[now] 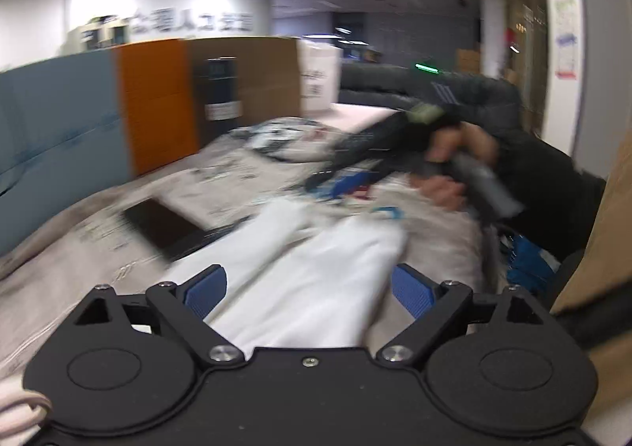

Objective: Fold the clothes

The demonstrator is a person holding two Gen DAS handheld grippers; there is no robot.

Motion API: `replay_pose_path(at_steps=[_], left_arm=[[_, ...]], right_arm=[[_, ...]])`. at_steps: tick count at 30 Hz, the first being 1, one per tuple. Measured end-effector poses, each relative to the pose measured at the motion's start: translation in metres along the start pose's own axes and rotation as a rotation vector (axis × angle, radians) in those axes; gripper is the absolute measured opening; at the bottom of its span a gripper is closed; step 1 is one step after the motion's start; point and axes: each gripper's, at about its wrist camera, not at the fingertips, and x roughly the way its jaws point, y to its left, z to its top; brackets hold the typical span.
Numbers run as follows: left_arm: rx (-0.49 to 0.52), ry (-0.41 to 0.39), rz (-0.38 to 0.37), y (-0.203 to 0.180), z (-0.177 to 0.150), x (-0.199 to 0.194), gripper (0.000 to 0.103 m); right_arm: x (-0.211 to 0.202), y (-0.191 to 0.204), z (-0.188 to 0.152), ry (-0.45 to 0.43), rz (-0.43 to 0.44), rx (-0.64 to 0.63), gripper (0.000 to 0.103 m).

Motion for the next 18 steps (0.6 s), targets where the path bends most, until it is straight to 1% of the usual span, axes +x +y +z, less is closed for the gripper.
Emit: replay_pose_path(at_steps=[1,4,7,8,9,10,11,12,13,14,15,16,17,18], left_arm=[[0.034,0.008,0.0,-0.014,0.004,0.015,0.092],[0.121,0.044,0.049,-0.05,0.006,0.06,0.091],[0.216,0.091,0.129,-0.073,0.001,0.096,0.09],[0.23,0.104,0.15,-0.076,0.0,0.105,0.091],[0.218,0.112,0.159,-0.075,0.001,0.111,0.091],[0.201,0.117,0.166,-0.073,0.002,0.115,0.089],[0.179,0.117,0.17,-0.07,0.005,0.118,0.082],[0.15,0.12,0.165,-0.065,0.007,0.12,0.078],[0.11,0.127,0.15,-0.059,0.008,0.122,0.07],[0.071,0.134,0.134,-0.052,0.009,0.124,0.058],[0.041,0.138,0.119,-0.048,0.01,0.125,0.051],[0.023,0.137,0.105,-0.046,0.009,0.126,0.042],[0.004,0.135,0.091,-0.044,0.008,0.126,0.029],[-0.009,0.126,0.083,-0.042,0.008,0.125,0.023]], right_arm=[[0.008,-0.002,0.005,0.016,0.012,-0.013,0.055],[0.029,-0.01,0.02,0.047,0.064,-0.016,0.056],[0.05,-0.016,0.028,0.098,0.121,-0.005,0.056],[0.056,-0.018,0.029,0.11,0.133,0.001,0.056],[0.063,-0.019,0.029,0.122,0.146,0.006,0.056],[0.067,-0.02,0.029,0.118,0.166,-0.003,0.056],[0.069,-0.019,0.029,0.121,0.185,-0.01,0.055],[0.072,-0.018,0.029,0.133,0.201,-0.016,0.048],[0.074,-0.016,0.028,0.156,0.214,-0.034,0.037],[0.075,-0.013,0.028,0.176,0.215,-0.056,0.032],[0.076,-0.011,0.027,0.196,0.216,-0.078,0.023],[0.075,-0.008,0.026,0.206,0.213,-0.101,0.016],[0.074,-0.006,0.025,0.213,0.214,-0.116,0.014],[0.071,-0.005,0.025,0.21,0.215,-0.124,0.011]])
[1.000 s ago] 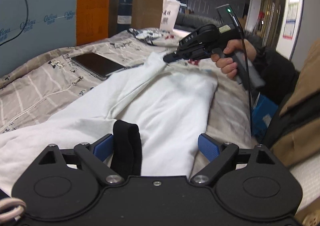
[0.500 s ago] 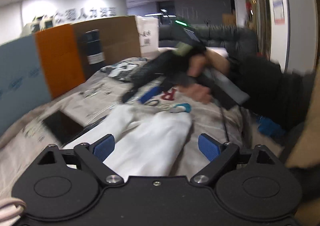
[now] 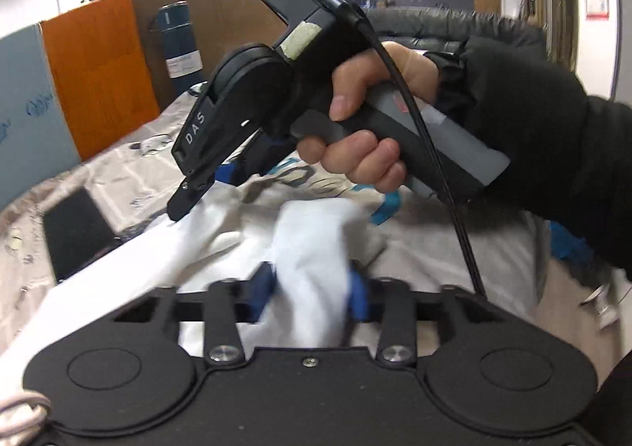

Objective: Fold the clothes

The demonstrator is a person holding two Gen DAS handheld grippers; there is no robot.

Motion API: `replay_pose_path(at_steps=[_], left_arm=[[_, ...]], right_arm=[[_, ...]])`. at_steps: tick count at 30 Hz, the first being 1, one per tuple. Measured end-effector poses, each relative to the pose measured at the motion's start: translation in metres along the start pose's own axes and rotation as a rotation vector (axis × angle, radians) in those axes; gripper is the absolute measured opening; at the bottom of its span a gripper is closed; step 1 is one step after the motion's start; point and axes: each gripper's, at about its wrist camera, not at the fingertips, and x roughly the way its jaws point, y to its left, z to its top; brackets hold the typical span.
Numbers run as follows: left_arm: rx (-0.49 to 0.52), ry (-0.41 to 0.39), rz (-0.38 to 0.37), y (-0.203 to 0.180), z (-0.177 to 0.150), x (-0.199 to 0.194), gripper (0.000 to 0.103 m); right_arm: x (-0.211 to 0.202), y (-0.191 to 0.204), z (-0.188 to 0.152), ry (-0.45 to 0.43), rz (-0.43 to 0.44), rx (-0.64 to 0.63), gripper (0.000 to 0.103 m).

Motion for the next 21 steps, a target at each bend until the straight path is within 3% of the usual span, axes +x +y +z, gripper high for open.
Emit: replay_pose_path(at_steps=[2,9,11,16,21], left_arm=[[-0.049,-0.039,-0.002,0.008,0.0,-0.011,0.013],[-0.199,-0.248,0.064,0.035,-0.013,-0.081,0.012],[-0.239,-0.324,0.121,0.043,-0.024,-0.109,0.012],[-0.296,-0.502,0.348,0.051,-0.062,-0.177,0.012],[-0.417,-0.575,0.532,0.058,-0.111,-0.237,0.012]], right_arm=[[-0.007,0.004,0.0,-0.021,-0.011,-0.008,0.007],[-0.029,0.061,0.01,-0.144,0.025,-0.069,0.005],[-0.029,0.088,0.014,-0.173,0.045,-0.101,0.005],[-0.011,0.166,0.03,-0.203,0.12,-0.188,0.004],[0.047,0.255,0.031,-0.12,0.183,-0.318,0.004]])
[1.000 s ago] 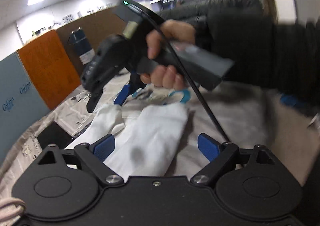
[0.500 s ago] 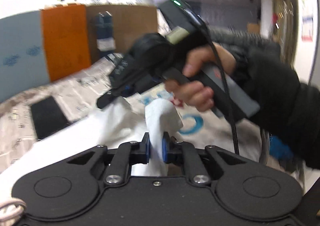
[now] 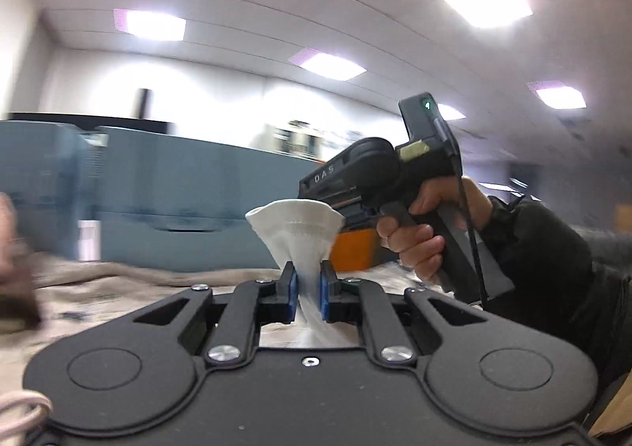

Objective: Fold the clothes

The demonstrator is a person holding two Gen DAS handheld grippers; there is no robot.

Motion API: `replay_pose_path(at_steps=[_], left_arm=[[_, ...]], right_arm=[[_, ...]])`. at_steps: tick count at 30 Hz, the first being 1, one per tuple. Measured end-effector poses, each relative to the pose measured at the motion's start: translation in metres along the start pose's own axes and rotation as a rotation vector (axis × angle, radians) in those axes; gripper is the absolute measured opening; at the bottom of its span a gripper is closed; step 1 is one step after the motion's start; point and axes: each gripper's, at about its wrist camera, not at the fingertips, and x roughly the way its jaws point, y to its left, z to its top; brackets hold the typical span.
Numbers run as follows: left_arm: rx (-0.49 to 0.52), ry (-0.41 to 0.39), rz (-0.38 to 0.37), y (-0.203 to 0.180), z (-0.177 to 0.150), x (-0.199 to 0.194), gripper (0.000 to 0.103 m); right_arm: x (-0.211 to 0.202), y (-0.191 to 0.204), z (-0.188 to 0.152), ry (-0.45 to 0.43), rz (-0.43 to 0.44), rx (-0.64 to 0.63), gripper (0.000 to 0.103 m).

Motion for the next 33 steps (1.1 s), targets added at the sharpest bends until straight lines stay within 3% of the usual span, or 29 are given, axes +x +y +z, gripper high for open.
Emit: replay_pose_path(at_steps=[6,10,13,15,17,18,19,21,23,26,28,31,33], left_arm=[[-0.12,0.019,0.194,0.051,-0.018,-0.051,0.011],[-0.188,0.118,0.268,0.072,-0.042,-0.063,0.011],[-0.237,0.179,0.263,0.082,-0.055,-0.072,0.013],[-0.216,0.205,0.248,0.077,-0.058,-0.075,0.026],[-0.204,0.179,0.268,0.073,-0.058,-0.08,0.075],[-0.202,0.144,0.29,0.075,-0.057,-0.082,0.086],[-0.195,0.112,0.31,0.075,-0.055,-0.083,0.091],[-0.155,0.084,0.346,0.073,-0.05,-0.081,0.091],[-0.135,0.094,0.413,0.072,-0.047,-0.073,0.091],[-0.119,0.21,0.509,0.081,-0.052,-0.054,0.091],[-0.101,0.299,0.521,0.083,-0.058,-0.048,0.091],[-0.085,0.341,0.528,0.084,-0.064,-0.051,0.091],[-0.139,0.348,0.501,0.09,-0.059,-0.058,0.091]], right_arm=[[0.105,0.076,-0.023,0.203,0.064,-0.124,0.004],[0.159,0.108,-0.059,0.342,0.015,-0.207,0.004],[0.179,0.117,-0.078,0.403,-0.003,-0.224,0.007],[0.178,0.116,-0.079,0.396,0.032,-0.202,0.017],[0.171,0.113,-0.075,0.36,0.074,-0.157,0.043],[0.167,0.112,-0.073,0.332,0.088,-0.139,0.062],[0.159,0.111,-0.07,0.297,0.092,-0.143,0.067],[0.149,0.112,-0.067,0.264,0.102,-0.151,0.067],[0.144,0.106,-0.065,0.299,0.165,-0.121,0.067],[0.154,0.092,-0.07,0.41,0.23,-0.043,0.068],[0.167,0.084,-0.077,0.456,0.219,-0.023,0.068],[0.176,0.076,-0.083,0.435,0.223,0.019,0.068],[0.168,0.076,-0.08,0.421,0.234,0.029,0.068]])
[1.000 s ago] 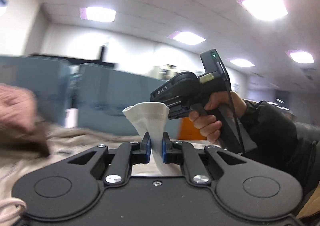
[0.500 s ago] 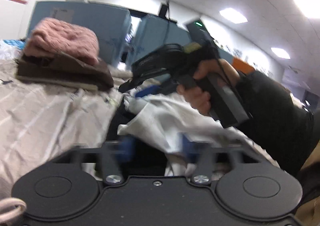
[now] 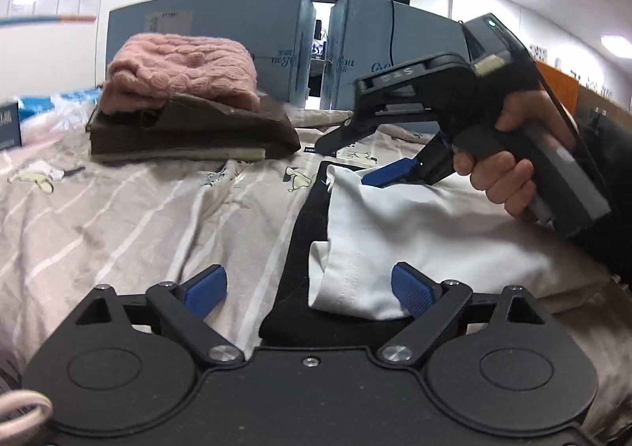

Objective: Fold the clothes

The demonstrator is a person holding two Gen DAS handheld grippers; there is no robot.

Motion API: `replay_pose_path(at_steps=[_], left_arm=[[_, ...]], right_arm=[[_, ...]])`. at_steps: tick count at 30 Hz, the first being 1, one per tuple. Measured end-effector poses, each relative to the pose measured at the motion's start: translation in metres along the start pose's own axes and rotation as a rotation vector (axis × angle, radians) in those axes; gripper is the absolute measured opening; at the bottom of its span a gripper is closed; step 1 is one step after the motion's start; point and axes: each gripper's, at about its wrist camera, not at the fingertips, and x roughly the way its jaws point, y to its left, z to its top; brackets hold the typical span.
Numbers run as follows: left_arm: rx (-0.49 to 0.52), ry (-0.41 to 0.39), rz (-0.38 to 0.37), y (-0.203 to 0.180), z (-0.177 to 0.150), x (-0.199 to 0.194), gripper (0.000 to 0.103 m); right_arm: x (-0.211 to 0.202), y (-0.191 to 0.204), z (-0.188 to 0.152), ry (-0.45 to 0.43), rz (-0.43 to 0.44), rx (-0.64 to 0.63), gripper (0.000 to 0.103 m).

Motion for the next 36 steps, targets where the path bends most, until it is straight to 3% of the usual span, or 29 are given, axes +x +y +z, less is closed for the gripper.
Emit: replay_pose_path(at_steps=[2,6,11,14,19,25,27,29,32,36], left_arm=[[-0.072,0.03,-0.058,0.013,0.006,-0.007,0.092],[-0.19,0.144,-0.197,0.033,0.014,-0.026,0.094],[-0.266,0.28,-0.267,0.036,0.013,-0.036,0.097],[-0.291,0.297,-0.286,0.029,0.015,-0.026,0.101],[-0.35,0.302,-0.359,0.02,0.022,0.005,0.101],[-0.447,0.254,-0.371,0.021,0.026,0.026,0.098],[-0.437,0.237,-0.347,0.019,0.028,0.031,0.089],[-0.411,0.233,-0.347,0.015,0.028,0.033,0.07],[-0.368,0.237,-0.331,0.01,0.028,0.036,0.05],[-0.329,0.23,-0.298,0.004,0.029,0.039,0.033]], right_arm=[[-0.018,0.007,-0.002,-0.035,-0.003,-0.032,0.068],[-0.073,0.01,-0.012,-0.157,-0.048,-0.104,0.083],[-0.136,-0.018,-0.034,-0.247,-0.215,-0.056,0.086],[-0.153,-0.049,-0.046,-0.231,-0.283,0.04,0.086],[-0.144,-0.081,-0.058,-0.157,-0.218,0.165,0.086],[-0.116,-0.087,-0.058,-0.092,-0.196,0.205,0.085],[-0.11,-0.082,-0.055,-0.094,-0.219,0.186,0.083],[-0.105,-0.076,-0.052,-0.08,-0.236,0.164,0.072],[-0.1,-0.069,-0.052,-0.076,-0.275,0.131,0.054],[-0.101,-0.062,-0.052,-0.086,-0.284,0.102,0.033]])
